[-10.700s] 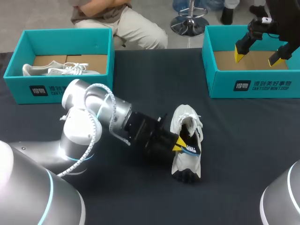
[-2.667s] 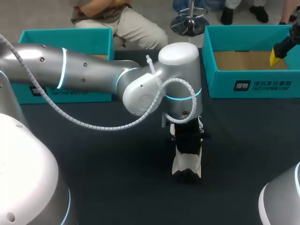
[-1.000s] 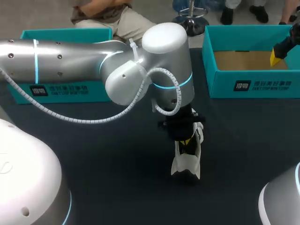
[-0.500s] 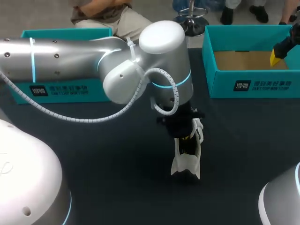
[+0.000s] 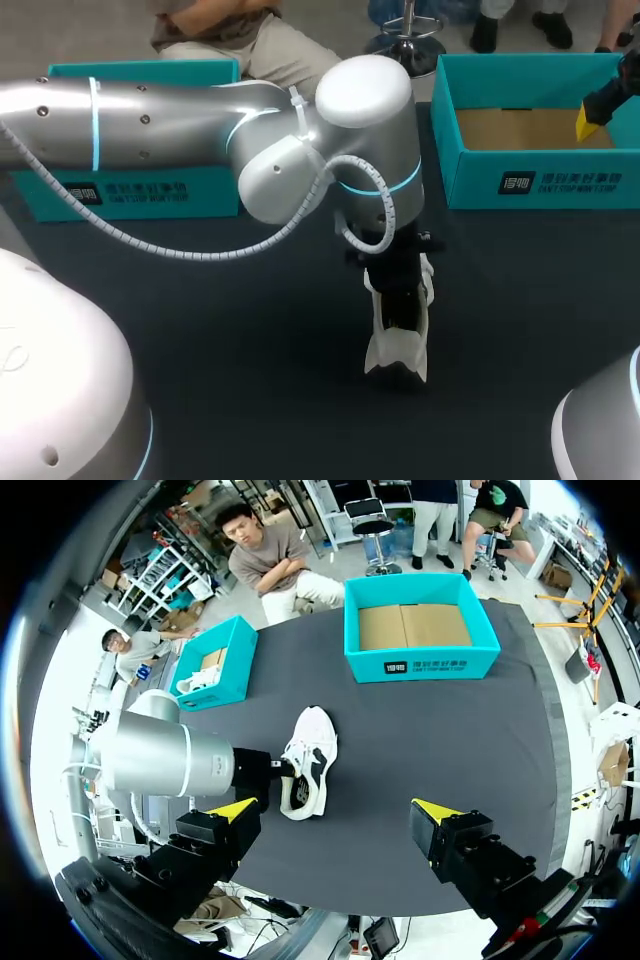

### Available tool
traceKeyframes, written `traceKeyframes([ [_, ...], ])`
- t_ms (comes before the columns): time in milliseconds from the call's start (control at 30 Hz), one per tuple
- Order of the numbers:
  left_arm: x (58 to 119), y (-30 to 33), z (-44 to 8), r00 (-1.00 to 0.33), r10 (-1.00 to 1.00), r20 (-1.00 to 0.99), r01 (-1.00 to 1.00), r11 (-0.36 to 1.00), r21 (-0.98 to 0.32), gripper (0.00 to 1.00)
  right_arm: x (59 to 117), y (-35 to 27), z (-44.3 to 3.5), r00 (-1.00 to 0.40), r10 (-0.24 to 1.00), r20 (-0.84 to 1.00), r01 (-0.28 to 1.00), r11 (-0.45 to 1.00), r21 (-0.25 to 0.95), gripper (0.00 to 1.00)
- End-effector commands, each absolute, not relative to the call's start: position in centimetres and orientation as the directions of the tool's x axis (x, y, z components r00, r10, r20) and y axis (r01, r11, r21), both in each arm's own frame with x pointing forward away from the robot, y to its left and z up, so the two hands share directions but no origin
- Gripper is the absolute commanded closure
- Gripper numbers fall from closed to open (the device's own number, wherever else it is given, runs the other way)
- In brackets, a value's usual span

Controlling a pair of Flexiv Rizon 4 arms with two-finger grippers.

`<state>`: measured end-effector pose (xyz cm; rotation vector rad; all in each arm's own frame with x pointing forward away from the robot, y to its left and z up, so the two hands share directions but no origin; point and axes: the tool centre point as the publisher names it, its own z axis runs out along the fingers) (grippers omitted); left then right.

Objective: Take the shoe out of the shoebox, open the shoe tongue, remove and reinsert the insole, then place the shoe into the shoebox

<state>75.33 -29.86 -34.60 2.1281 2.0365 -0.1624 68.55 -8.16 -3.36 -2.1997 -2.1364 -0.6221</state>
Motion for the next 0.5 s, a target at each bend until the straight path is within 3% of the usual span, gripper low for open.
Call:
traceKeyframes([
  [33,75.44,-30.2,-35.17,0.043,0.975,-0.218,0.996,-0.026,0.079,1.0,68.79,-8.08,-3.23,-0.01,0.958,0.287,0.964,-0.067,0.257,0.0],
  [500,74.87,-30.21,-34.68,0.06,0.972,-0.227,0.992,-0.033,0.121,1.0,68.79,-8.08,-3.23,-0.01,0.958,0.287,0.964,-0.067,0.257,0.0],
])
